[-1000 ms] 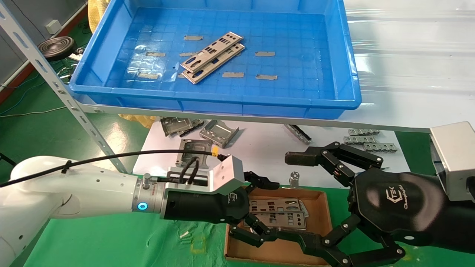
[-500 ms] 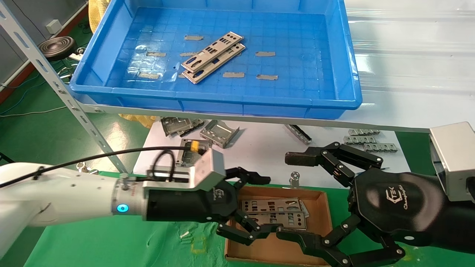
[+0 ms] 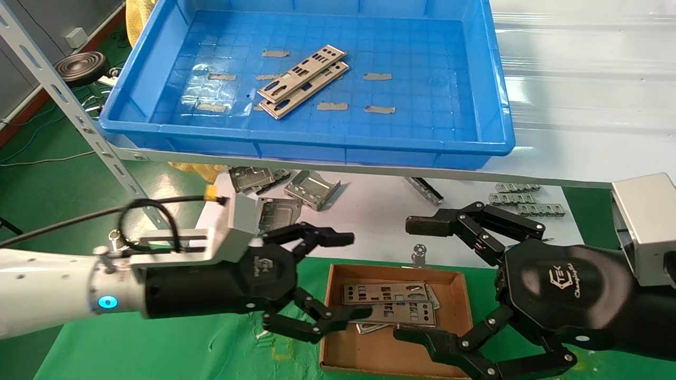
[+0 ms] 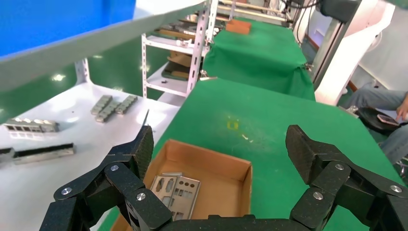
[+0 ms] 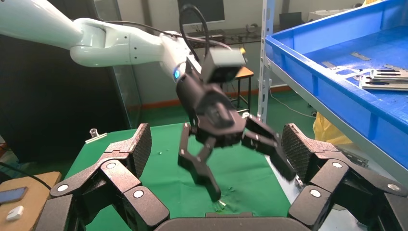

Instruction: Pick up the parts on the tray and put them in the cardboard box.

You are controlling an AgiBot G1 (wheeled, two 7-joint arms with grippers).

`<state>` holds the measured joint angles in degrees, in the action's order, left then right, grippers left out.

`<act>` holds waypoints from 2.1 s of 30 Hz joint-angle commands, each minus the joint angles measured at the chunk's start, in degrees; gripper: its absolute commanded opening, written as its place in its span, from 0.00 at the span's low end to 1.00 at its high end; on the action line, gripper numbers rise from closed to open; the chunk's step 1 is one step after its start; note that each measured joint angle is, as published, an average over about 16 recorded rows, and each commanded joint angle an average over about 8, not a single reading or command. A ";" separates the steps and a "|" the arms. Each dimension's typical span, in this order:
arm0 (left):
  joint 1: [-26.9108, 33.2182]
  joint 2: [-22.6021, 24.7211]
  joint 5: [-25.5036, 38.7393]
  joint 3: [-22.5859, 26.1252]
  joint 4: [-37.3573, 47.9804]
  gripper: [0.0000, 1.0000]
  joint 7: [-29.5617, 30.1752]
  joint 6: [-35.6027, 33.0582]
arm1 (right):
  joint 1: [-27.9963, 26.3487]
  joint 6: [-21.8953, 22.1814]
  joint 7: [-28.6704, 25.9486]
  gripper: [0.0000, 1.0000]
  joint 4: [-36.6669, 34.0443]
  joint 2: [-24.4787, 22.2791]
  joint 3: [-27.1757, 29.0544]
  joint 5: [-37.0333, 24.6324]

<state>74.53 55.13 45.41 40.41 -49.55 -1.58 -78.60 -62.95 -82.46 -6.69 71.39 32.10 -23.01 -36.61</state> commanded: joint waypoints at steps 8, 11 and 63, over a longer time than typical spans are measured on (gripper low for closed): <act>-3.32 -5.15 -0.91 -6.25 -6.16 1.00 3.16 -1.82 | 0.00 0.00 0.00 1.00 0.00 0.00 0.00 0.00; -4.43 -6.87 -1.21 -8.33 -8.21 1.00 4.21 -2.43 | 0.00 0.00 0.00 1.00 0.00 0.00 0.00 0.00; -13.02 -20.17 -3.62 -24.47 -24.08 1.00 12.33 -7.13 | 0.01 0.02 0.00 1.00 -0.01 -0.01 0.00 0.01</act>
<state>61.50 34.95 41.78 15.93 -73.65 10.76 -85.73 -62.94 -82.45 -6.69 71.38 32.09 -23.00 -36.60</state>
